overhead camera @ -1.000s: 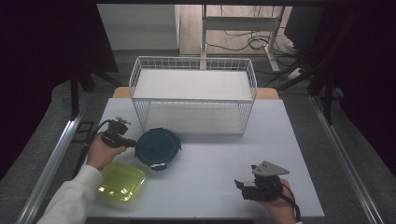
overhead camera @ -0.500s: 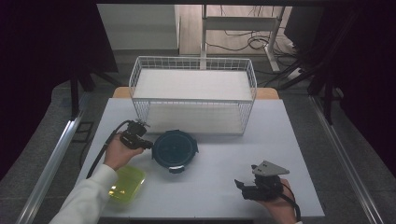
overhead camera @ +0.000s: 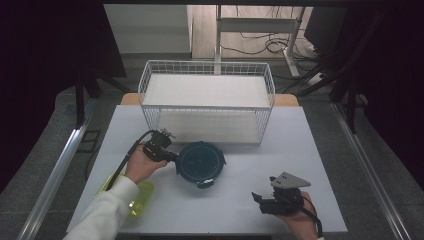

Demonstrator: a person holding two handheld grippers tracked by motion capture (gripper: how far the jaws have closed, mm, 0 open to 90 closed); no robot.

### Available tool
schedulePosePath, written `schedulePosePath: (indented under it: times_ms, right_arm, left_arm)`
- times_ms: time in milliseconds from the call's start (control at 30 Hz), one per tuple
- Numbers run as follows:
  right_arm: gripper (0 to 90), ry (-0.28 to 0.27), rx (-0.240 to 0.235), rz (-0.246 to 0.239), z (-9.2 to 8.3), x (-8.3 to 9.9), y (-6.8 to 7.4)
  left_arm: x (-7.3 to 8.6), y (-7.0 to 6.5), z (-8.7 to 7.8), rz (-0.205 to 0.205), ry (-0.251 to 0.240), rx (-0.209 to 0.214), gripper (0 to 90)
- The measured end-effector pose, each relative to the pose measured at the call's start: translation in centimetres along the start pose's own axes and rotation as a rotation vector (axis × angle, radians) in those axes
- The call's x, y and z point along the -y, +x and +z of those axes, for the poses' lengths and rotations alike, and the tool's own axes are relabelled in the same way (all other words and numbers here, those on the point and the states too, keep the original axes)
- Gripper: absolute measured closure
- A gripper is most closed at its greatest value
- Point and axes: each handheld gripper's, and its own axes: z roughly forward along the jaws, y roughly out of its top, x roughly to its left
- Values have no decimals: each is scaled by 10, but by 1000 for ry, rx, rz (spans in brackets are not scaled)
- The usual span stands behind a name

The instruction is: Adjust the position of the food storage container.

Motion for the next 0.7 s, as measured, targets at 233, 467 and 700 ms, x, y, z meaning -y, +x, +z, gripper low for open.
schedulePosePath:
  times_ms: [233, 467, 700]
  right_arm:
    - [190, 3, -4, -9, 1, -1, 1]
    - [189, 8, -8, -13, 3, -2, 2]
    - [189, 5, -7, -13, 3, -2, 2]
  left_arm:
    - [-3, -7, 2, 2, -2, 0, 900]
    - [-8, -15, 7, 1, -14, 7, 900]
    - [-16, -22, 12, 12, -12, 14, 900]
